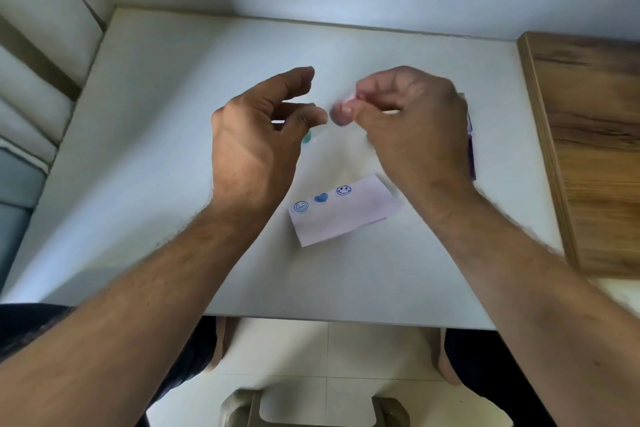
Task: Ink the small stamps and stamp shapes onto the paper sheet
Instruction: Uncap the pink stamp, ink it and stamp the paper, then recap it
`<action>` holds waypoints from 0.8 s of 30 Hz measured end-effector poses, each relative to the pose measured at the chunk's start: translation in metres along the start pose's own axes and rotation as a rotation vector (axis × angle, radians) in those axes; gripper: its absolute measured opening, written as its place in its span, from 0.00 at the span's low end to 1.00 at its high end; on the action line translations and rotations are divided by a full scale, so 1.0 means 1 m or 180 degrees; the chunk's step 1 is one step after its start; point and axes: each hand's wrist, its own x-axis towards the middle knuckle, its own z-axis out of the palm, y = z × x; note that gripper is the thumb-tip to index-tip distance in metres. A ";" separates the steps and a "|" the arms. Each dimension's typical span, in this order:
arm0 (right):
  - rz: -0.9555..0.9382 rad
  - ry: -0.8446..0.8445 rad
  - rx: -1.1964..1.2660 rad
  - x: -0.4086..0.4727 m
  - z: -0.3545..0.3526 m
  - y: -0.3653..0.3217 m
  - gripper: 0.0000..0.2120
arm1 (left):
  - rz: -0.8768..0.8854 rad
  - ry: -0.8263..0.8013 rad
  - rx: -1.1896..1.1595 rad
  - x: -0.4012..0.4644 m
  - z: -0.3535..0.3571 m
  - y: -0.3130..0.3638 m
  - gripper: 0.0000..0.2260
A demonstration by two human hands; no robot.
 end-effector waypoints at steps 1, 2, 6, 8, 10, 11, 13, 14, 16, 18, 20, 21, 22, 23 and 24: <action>-0.0151 -0.0041 -0.0323 -0.002 0.003 0.001 0.09 | 0.0006 0.0027 0.0089 0.000 0.000 -0.001 0.14; -0.0245 -0.0096 -0.0577 -0.004 0.006 0.004 0.08 | 0.0017 0.0044 0.0160 0.000 0.000 -0.001 0.14; -0.0431 -0.0189 -0.1119 -0.007 0.014 0.014 0.06 | 0.0056 0.0037 0.0270 -0.001 -0.001 -0.002 0.14; -0.0479 -0.0179 -0.1279 -0.006 0.015 0.015 0.07 | 0.0107 -0.0017 0.0273 -0.002 -0.001 -0.003 0.15; -0.0536 -0.0148 -0.1421 -0.004 0.017 0.014 0.09 | 0.0199 -0.0067 0.0343 -0.003 0.001 -0.002 0.16; -0.0567 -0.0126 -0.1457 -0.003 0.018 0.013 0.10 | 0.0248 -0.0076 0.0402 -0.004 0.001 -0.002 0.16; -0.0587 -0.0127 -0.1495 -0.003 0.020 0.012 0.11 | 0.0300 -0.0082 0.0498 -0.004 0.002 -0.001 0.16; -0.0578 -0.0147 -0.1517 -0.003 0.022 0.013 0.12 | 0.0294 -0.0087 0.0527 -0.004 0.002 -0.002 0.16; -0.0552 -0.0190 -0.1556 -0.004 0.024 0.015 0.12 | 0.0255 -0.0101 0.0552 -0.004 0.002 -0.002 0.16; -0.0544 -0.0215 -0.1568 -0.005 0.025 0.016 0.12 | 0.0231 -0.0109 0.0587 -0.005 0.001 -0.002 0.16; -0.0549 -0.0208 -0.1553 -0.005 0.026 0.017 0.13 | 0.0228 -0.0110 0.0630 -0.005 0.001 -0.002 0.15; -0.0552 -0.0194 -0.1531 -0.005 0.026 0.016 0.14 | 0.0220 -0.0113 0.0645 -0.005 0.001 -0.002 0.15; -0.0551 -0.0177 -0.1501 -0.006 0.026 0.016 0.14 | 0.0211 -0.0120 0.0655 -0.005 0.001 -0.002 0.15; -0.0549 -0.0164 -0.1464 -0.006 0.026 0.016 0.15 | 0.0205 -0.0126 0.0661 -0.005 0.001 -0.002 0.15; -0.0539 -0.0153 -0.1428 -0.006 0.026 0.016 0.15 | 0.0199 -0.0130 0.0667 -0.005 0.001 -0.002 0.15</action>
